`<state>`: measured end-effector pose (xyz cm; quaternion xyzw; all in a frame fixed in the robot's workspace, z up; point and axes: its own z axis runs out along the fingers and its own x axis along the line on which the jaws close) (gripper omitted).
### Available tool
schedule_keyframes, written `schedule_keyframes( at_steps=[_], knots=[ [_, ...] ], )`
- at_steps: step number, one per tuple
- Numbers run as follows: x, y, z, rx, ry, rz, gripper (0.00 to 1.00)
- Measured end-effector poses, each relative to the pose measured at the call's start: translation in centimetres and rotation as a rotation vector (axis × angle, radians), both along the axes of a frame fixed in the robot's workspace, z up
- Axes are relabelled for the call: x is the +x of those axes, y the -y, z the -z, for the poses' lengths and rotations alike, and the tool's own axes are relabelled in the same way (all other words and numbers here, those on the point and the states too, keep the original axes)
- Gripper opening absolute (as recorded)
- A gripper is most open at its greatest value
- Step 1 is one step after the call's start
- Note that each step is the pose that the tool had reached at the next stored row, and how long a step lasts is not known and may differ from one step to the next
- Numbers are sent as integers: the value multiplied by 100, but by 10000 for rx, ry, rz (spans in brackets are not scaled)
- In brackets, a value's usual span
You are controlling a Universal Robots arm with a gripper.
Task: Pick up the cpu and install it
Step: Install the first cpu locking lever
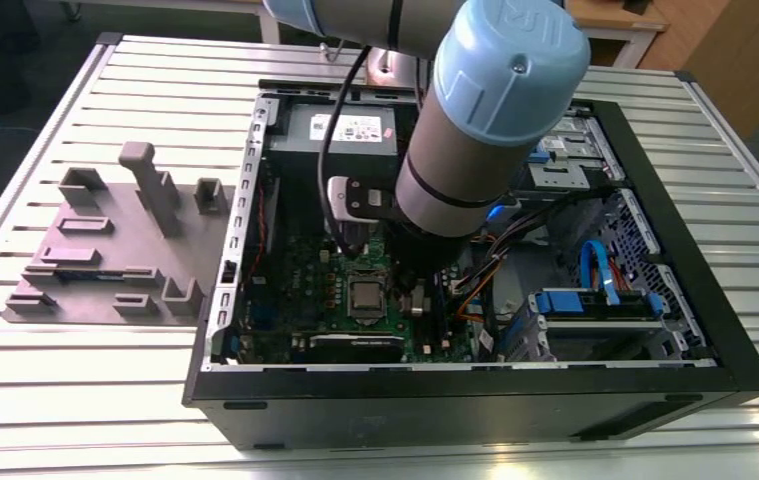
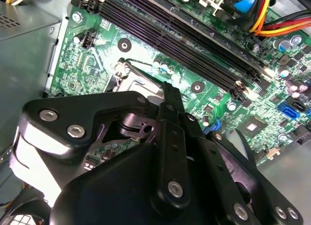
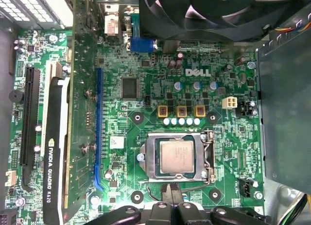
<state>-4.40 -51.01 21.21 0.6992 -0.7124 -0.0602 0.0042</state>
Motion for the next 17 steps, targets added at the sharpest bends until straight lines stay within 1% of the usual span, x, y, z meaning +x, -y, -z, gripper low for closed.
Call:
schedule_keyframes(
  at_steps=[8, 17],
  knots=[
    [8, 7, 17, 2, 1, -29, 11],
    [10, 40, 56, 0, 1, -118, 11]
  ],
)
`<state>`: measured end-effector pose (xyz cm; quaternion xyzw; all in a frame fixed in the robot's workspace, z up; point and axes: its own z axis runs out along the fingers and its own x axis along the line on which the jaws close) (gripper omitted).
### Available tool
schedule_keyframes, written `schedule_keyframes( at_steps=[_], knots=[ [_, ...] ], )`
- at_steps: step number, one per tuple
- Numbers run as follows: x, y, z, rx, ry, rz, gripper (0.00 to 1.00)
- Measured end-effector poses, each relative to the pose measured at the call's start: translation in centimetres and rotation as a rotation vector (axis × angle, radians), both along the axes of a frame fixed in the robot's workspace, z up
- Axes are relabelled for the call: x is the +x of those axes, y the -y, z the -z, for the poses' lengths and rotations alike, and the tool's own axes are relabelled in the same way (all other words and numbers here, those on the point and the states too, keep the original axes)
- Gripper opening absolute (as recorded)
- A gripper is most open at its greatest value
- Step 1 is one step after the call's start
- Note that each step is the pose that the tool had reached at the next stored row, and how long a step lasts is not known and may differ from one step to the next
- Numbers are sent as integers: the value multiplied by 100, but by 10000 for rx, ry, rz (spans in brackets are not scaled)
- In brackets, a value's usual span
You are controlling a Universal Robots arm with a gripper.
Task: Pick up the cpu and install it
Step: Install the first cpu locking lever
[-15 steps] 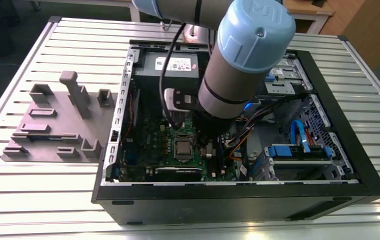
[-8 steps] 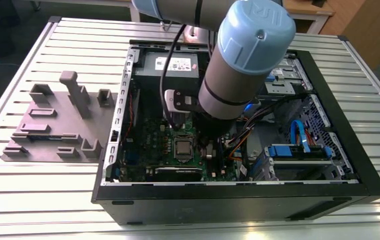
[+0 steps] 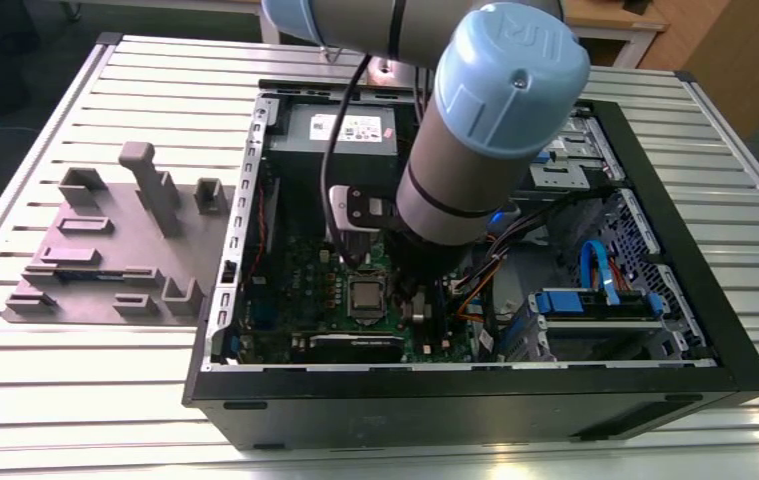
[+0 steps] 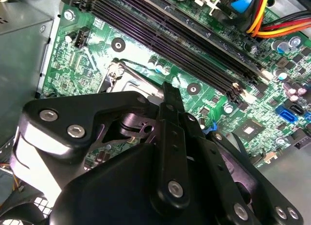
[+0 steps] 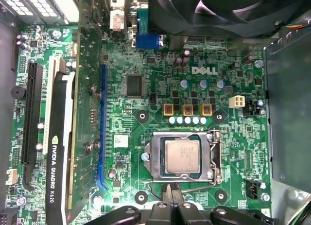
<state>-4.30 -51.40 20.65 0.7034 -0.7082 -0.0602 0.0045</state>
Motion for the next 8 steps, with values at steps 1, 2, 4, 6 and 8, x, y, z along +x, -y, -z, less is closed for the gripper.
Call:
schedule_keyframes(
  at_steps=[1, 2, 4, 6, 8],
  knots=[
    [0, 1, 4, 0, 0, -5, 11],
    [0, 2, 9, 0, 0, -10, 11],
    [0, 3, 18, -1, -1, -22, 11],
    [0, 3, 29, -3, -1, -30, 11],
    [0, 3, 38, -10, -1, -35, 11]
  ],
)
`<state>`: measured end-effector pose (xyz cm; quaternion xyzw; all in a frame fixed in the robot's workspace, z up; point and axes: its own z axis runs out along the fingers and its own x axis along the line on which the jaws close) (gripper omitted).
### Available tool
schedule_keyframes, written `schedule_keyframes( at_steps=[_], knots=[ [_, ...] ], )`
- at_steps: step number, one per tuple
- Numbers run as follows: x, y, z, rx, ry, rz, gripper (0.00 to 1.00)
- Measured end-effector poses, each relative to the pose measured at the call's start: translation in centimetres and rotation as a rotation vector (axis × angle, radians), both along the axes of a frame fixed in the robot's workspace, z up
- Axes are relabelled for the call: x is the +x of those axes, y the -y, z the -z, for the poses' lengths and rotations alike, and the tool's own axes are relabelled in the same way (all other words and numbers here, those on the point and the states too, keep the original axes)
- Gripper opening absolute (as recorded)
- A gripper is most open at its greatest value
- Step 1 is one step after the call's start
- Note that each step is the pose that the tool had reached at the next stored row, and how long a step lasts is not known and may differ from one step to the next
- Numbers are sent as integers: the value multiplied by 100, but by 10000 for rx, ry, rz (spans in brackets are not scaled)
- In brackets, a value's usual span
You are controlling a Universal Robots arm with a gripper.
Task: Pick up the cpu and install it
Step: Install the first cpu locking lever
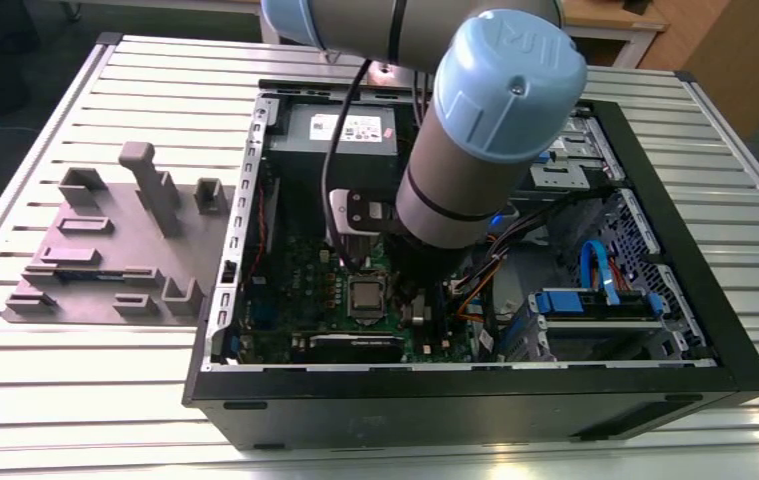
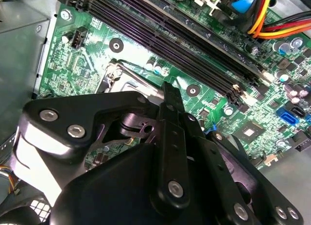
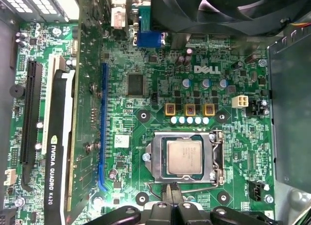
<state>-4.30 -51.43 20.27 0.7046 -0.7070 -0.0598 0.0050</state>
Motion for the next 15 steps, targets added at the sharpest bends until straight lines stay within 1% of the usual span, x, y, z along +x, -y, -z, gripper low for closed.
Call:
schedule_keyframes(
  at_steps=[3, 7, 10, 15],
  knots=[
    [1, 0, 11, -26, 1, -10, 11],
    [0, 0, 25, -109, 0, -29, 11],
    [0, 0, 41, -147, 0, -46, 11],
    [0, 0, 63, -152, 1, -102, 11]
  ],
)
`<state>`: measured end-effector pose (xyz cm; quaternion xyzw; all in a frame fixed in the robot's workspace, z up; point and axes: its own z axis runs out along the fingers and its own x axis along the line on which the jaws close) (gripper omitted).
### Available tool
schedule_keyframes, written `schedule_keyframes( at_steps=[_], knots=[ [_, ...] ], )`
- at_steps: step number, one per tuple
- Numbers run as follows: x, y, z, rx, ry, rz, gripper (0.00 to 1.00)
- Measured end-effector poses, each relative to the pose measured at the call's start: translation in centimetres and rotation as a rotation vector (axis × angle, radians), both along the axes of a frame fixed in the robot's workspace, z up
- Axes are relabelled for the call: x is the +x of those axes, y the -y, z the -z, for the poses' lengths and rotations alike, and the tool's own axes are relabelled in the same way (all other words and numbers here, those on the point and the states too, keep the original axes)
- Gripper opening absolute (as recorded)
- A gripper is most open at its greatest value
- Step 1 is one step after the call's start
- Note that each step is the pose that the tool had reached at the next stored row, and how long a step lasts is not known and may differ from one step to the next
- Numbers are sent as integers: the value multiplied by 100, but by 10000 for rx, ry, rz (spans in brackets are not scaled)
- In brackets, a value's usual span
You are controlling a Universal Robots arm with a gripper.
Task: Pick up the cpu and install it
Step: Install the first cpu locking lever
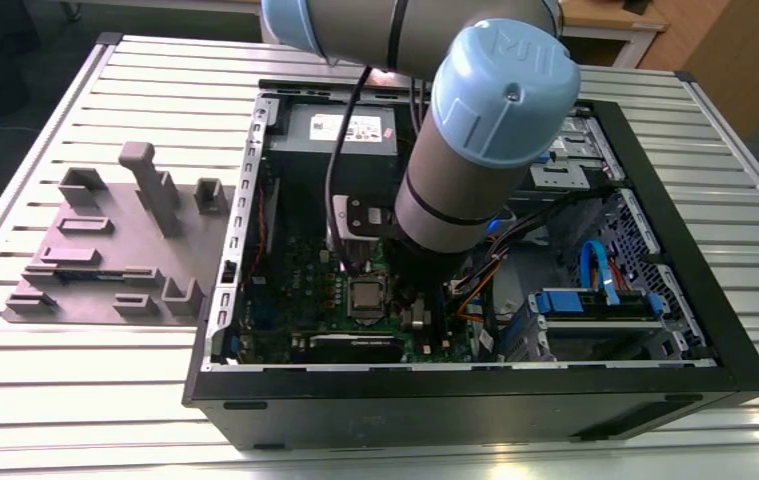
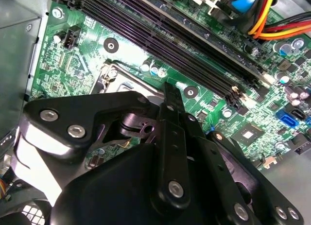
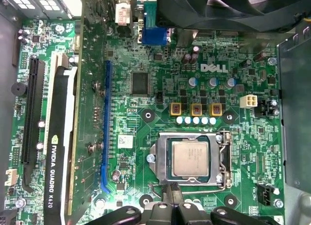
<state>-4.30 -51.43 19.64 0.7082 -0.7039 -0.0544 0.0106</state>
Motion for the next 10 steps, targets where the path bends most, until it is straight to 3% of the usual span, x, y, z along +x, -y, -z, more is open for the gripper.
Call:
schedule_keyframes(
  at_steps=[10],
  knots=[
    [0, 0, 21, 3, 1, -51, 11]
  ],
)
